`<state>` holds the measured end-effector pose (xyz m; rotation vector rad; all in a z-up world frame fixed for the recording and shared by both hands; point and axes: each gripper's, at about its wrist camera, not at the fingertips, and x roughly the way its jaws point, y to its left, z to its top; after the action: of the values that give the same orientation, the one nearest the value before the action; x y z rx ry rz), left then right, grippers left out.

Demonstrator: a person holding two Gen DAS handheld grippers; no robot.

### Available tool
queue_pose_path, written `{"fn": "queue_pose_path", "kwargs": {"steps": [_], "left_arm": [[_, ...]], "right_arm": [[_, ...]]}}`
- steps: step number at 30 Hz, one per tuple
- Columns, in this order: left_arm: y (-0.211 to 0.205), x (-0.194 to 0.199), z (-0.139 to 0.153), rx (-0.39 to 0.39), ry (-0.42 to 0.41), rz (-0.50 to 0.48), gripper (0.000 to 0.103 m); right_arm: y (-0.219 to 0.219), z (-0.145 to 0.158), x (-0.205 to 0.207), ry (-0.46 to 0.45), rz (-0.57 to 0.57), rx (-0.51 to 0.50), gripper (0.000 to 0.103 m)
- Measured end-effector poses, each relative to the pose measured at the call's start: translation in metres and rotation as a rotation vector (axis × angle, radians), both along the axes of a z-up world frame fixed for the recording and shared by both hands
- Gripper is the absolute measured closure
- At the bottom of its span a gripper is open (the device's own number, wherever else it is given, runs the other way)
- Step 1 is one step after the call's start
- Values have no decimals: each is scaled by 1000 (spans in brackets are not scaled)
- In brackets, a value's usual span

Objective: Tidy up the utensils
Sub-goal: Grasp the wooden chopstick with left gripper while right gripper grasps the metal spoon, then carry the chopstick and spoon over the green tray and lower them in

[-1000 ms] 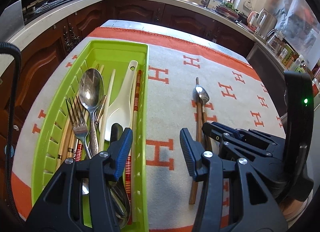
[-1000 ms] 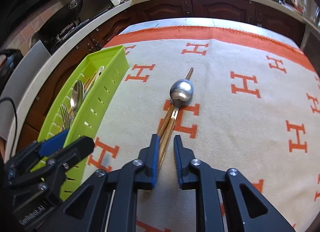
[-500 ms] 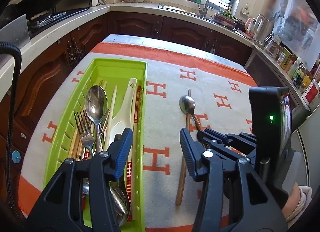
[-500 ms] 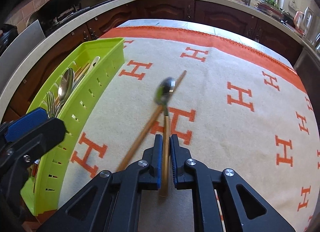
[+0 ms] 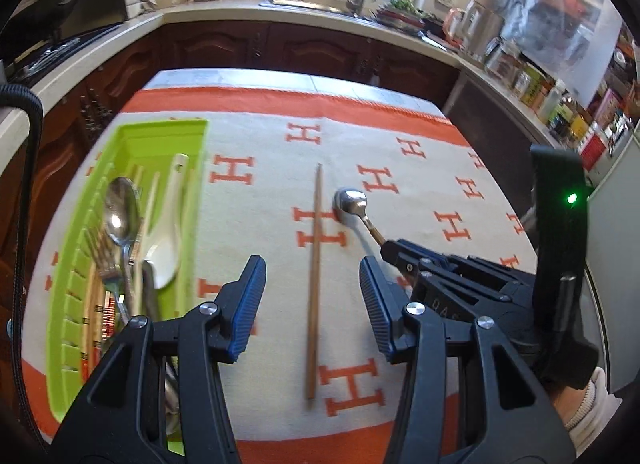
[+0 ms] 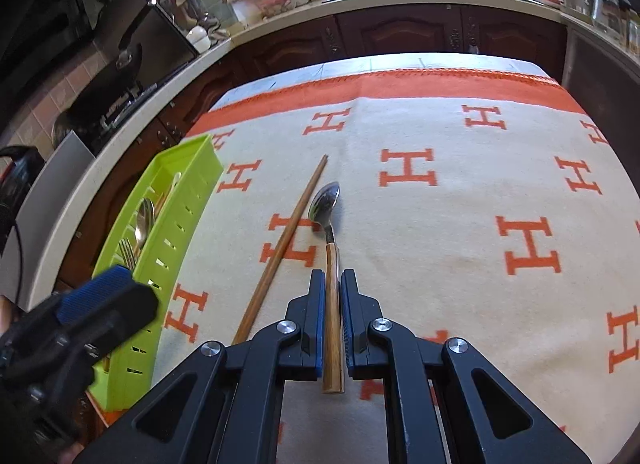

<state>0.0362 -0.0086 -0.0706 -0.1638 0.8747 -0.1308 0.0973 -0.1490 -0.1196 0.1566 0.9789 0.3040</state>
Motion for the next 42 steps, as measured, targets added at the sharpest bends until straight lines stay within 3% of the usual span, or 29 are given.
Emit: {"fn": "queue_pose_path", "kwargs": {"steps": [5, 12, 17, 19, 21, 27, 33, 42], "left_arm": [[-22, 22, -21, 33, 92, -34, 57], [-24, 50, -60, 52, 215, -8, 58], [-26, 58, -64, 89, 199, 0, 58], [-29, 60, -65, 132, 191, 1, 72], [-29, 62, -65, 147, 187, -7, 98], [-17, 62, -64, 45, 196, 10, 99], [-11, 45, -51, 7, 175, 1, 99], [21, 21, -7, -35, 105, 27, 99]], "right_arm": [[-21, -2, -5, 4, -18, 34, 96], [-36, -18, -12, 50, 21, 21, 96], [-40, -23, -18, 55, 36, 19, 96], [-41, -23, -19, 57, 43, 19, 96], [-41, -23, -20, 60, 49, 19, 96], [-41, -21, -20, 72, 63, 28, 93], [-37, -18, -16, 69, 68, 49, 73], [-24, -14, 14, 60, 43, 36, 72]]}}
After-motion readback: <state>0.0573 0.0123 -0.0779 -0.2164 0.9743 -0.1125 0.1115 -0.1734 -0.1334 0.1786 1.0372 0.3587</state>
